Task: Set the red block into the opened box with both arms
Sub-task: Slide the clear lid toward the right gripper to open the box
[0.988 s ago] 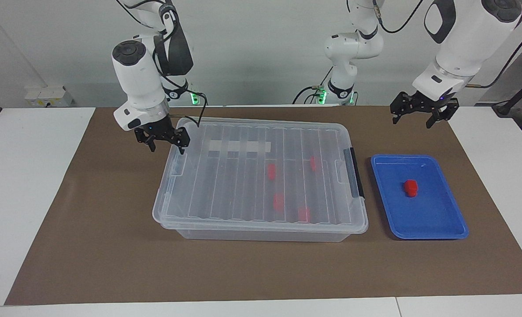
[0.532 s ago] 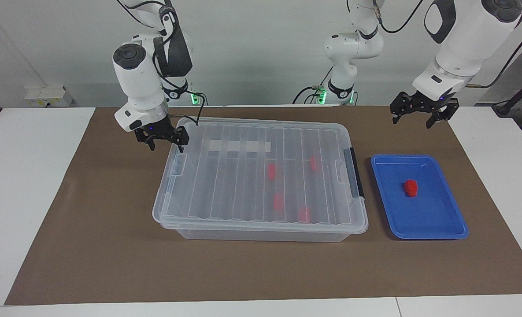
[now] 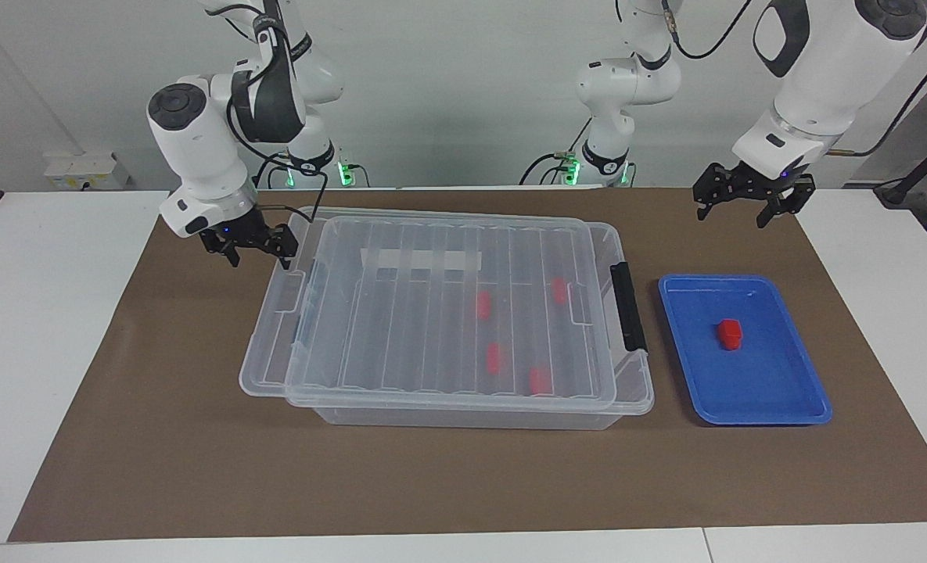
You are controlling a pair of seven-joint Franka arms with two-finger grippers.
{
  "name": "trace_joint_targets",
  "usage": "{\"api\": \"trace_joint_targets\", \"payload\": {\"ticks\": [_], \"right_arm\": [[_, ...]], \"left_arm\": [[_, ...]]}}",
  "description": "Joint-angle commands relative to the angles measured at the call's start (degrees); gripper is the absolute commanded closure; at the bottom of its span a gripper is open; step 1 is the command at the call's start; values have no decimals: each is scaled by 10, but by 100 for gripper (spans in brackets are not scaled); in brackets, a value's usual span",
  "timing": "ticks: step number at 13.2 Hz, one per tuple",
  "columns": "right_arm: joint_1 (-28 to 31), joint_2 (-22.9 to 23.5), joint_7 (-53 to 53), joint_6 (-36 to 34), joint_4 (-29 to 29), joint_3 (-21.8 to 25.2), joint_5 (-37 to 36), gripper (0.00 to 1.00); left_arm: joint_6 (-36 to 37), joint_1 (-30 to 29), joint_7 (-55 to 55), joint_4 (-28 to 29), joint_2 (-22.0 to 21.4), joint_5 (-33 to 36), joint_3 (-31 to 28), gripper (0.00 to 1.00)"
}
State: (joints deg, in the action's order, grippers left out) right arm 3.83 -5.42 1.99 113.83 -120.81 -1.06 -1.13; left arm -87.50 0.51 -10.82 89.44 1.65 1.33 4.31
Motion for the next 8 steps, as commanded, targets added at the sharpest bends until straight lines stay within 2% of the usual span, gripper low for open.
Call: {"api": "trace_joint_targets", "payload": {"ticks": [1, 8], "right_arm": [[42, -15, -61, 6, -14, -4, -5, 0], [128, -6, -145, 9, -7, -4, -45, 0]], "left_arm": [[-6, 1, 5, 13, -13, 10, -1, 0], [-6, 1, 5, 13, -12, 10, -1, 0]]}}
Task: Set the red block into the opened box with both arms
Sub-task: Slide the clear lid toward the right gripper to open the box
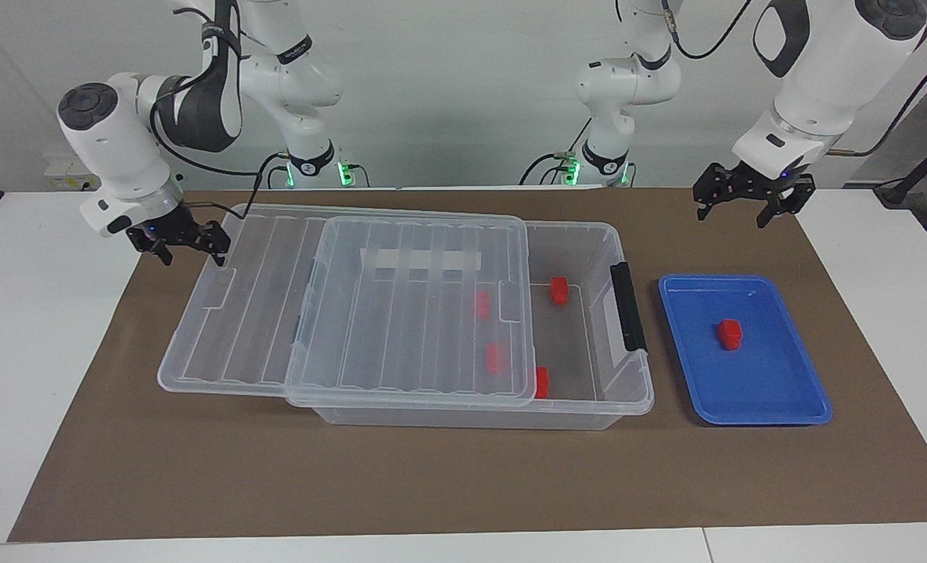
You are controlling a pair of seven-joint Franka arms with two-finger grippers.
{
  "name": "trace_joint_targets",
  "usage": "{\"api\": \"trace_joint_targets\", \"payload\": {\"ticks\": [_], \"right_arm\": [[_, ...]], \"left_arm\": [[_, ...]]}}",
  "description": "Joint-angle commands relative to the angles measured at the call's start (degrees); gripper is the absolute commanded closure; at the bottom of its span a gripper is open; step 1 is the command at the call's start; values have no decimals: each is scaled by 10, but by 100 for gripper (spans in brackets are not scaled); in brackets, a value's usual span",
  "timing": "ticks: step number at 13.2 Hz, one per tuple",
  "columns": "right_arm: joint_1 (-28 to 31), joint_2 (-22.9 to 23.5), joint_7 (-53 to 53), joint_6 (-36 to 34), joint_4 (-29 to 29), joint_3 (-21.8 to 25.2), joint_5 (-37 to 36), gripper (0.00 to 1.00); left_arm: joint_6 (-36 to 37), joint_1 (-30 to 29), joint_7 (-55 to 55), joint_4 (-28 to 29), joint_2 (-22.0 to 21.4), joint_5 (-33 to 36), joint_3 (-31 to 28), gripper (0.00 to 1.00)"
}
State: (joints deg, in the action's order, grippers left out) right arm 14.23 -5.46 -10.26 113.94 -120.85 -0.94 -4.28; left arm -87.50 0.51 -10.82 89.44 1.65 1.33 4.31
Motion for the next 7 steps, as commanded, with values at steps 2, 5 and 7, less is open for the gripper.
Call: {"api": "trace_joint_targets", "payload": {"ticks": [2, 5, 7], "right_arm": [[29, -5, -32, 9, -5, -6, -21, 0], [28, 4, -33, 3, 13, -6, -22, 0], [19, 2, -27, -22, 39, -9, -22, 0]], "left_arm": [[-6, 1, 5, 13, -13, 10, -1, 0], [-7, 1, 5, 13, -12, 10, -1, 0], [-6, 1, 5, 13, -13, 10, 0, 0]]}}
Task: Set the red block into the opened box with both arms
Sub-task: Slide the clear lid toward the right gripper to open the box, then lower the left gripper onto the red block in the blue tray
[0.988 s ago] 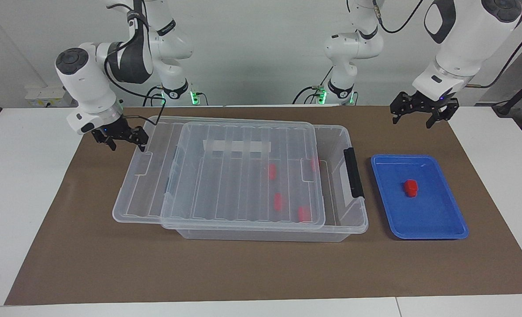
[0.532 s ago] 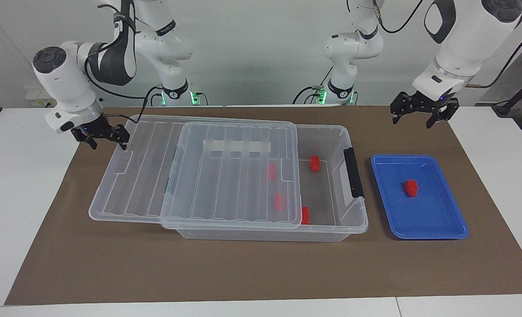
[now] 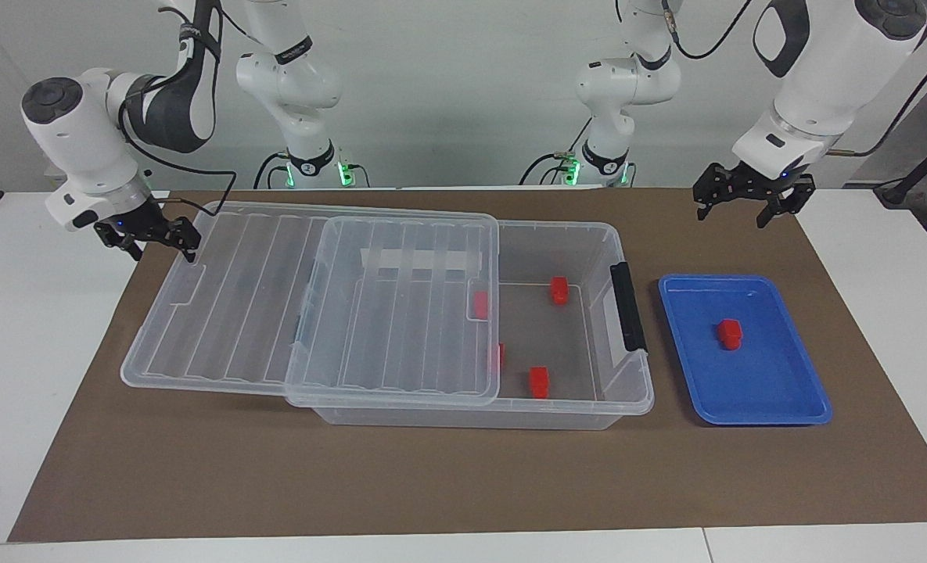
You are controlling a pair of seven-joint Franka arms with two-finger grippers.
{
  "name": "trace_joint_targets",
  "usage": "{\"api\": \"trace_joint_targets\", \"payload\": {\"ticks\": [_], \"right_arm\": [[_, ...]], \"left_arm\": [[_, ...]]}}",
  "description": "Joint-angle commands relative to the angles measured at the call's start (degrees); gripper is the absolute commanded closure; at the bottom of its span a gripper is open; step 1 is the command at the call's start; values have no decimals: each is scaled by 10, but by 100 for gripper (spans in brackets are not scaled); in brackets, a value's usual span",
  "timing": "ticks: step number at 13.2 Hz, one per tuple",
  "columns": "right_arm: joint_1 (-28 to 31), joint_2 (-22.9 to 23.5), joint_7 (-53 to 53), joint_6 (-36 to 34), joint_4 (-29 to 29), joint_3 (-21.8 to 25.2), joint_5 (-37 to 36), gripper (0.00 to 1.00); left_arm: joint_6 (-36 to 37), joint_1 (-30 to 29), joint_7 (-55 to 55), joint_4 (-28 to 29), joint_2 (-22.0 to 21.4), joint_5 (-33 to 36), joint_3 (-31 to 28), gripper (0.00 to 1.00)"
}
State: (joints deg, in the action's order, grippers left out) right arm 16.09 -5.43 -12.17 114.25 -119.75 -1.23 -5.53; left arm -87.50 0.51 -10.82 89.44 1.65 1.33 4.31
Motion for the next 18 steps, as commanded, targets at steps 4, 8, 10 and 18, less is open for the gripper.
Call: {"api": "trace_joint_targets", "payload": {"ticks": [4, 8, 10, 18], "right_arm": [[-31, -3, 57, -76, 81, -12, -3, 0], [-97, 6, 193, -125, 141, -14, 1, 0], [-127, 22, 240, -162, 200, -15, 3, 0], [-133, 43, 295, -234, 308, -16, 48, 0]], "left_arm": [[-6, 1, 5, 12, -13, 10, -1, 0], [-6, 1, 5, 13, -13, 10, 0, 0], [-6, 1, 5, 13, -13, 10, 0, 0], [-6, 1, 5, 12, -13, 10, -1, 0]]}}
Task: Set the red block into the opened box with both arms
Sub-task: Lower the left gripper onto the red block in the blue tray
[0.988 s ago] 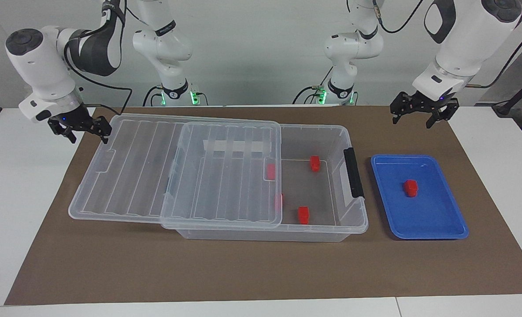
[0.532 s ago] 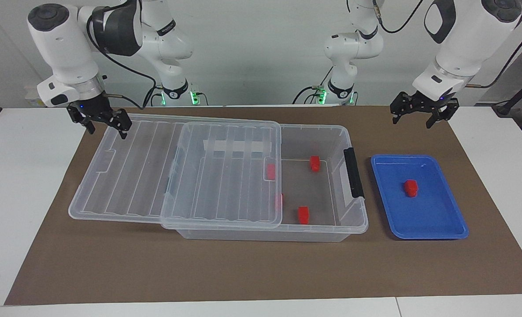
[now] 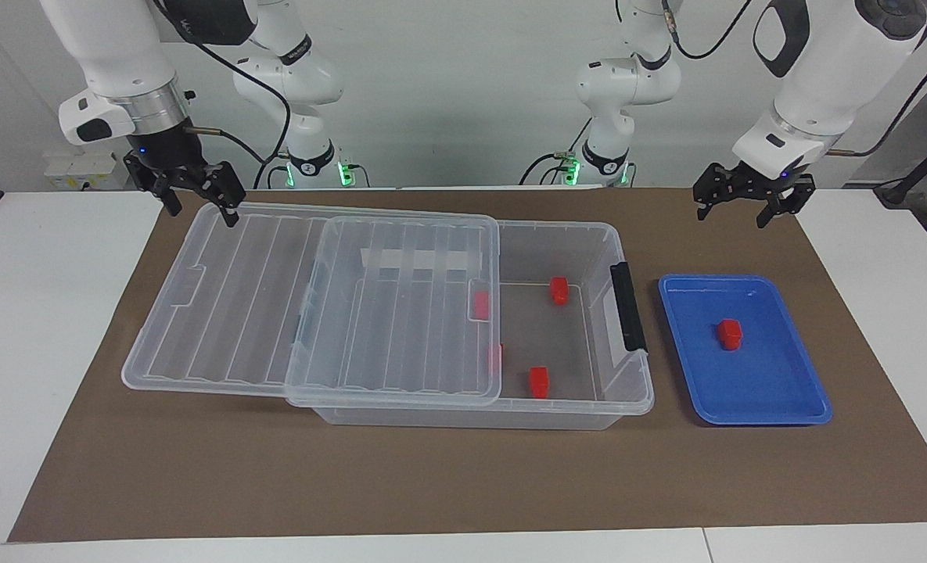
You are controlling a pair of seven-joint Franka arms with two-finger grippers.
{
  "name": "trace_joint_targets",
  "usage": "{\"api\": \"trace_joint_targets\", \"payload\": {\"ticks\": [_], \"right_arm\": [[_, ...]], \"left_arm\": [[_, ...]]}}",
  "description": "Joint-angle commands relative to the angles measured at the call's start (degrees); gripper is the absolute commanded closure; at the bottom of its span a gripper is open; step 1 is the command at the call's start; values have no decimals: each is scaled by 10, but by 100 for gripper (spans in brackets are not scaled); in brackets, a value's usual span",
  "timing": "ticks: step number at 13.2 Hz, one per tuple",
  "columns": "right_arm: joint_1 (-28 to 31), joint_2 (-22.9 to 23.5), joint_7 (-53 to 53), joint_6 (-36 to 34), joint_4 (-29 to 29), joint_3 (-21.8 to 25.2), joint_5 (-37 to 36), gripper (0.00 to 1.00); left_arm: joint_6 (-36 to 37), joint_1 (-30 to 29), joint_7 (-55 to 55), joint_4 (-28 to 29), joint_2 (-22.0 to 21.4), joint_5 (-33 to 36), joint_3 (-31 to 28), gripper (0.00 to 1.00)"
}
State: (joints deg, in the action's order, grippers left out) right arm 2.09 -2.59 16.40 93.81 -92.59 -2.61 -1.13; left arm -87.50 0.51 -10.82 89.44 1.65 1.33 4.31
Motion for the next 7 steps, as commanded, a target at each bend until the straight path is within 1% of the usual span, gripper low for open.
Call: {"api": "trace_joint_targets", "payload": {"ticks": [1, 3, 5, 6, 7], "right_arm": [[12, 21, 9, -46, 53, -2, 6, 0], [13, 30, 8, -59, 61, -2, 7, 0], [8, 34, 9, -57, 62, -2, 3, 0], [6, 35, 9, -57, 61, -2, 4, 0], [5, 33, 4, -68, 57, -2, 3, 0]], "left_arm": [[-4, 1, 7, 13, -13, 10, 0, 0], [0, 1, 6, 13, -16, 10, -1, 0], [-22, -22, 24, 23, -21, 10, -4, 0], [-64, -34, 33, 45, -25, 10, -4, 0], [-123, -41, 32, 83, -34, 10, -5, 0]]}}
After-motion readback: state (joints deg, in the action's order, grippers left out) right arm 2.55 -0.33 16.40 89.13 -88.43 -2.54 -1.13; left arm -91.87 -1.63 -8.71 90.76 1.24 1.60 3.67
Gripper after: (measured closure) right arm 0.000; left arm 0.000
